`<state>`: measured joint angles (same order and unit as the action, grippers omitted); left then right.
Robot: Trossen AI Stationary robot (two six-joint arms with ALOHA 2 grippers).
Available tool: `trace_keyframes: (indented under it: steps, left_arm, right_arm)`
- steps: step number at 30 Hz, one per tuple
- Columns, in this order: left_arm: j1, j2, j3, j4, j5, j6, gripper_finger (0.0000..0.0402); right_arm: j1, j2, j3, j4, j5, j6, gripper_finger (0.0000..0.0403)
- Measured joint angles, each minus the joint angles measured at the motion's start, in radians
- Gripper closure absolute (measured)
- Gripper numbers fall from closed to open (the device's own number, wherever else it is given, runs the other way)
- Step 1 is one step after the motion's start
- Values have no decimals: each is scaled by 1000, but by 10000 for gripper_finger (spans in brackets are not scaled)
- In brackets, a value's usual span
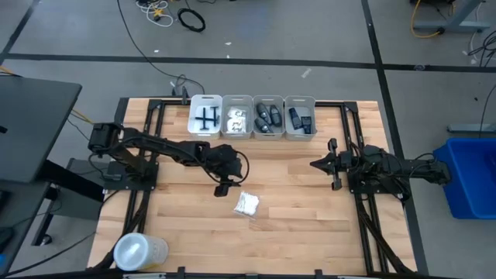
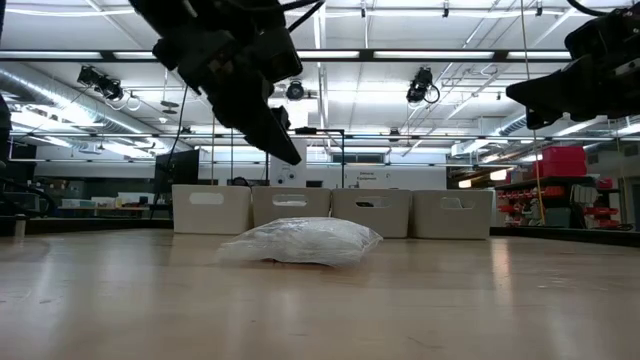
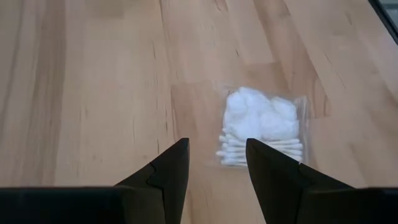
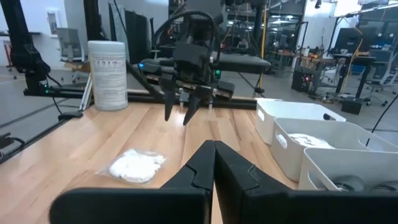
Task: Pick & Place Travel size toiletries
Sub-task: Put the white cotton pack into the left gray bin
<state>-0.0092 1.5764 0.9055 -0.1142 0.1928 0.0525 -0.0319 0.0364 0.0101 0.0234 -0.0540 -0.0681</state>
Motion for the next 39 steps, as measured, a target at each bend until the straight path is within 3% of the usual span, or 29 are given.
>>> trace_keyframes:
  steps: [9,17,25,32,39]
  left_arm:
    - [4,0,-173,262,11,10,236]
    - [45,1,-271,397,14,9,236]
    - [92,120,-247,495,185,-23,236]
    - [105,236,-192,534,271,-56,236]
    - [111,256,-189,517,336,-125,236]
  right_arm:
    - [0,2,0,-5,0,0,389]
    - [0,2,0,-5,0,0,389]
    - [0,2,0,-5,0,0,389]
    - [0,2,0,-5,0,0,389]
    - [0,2,0,-5,0,0,389]
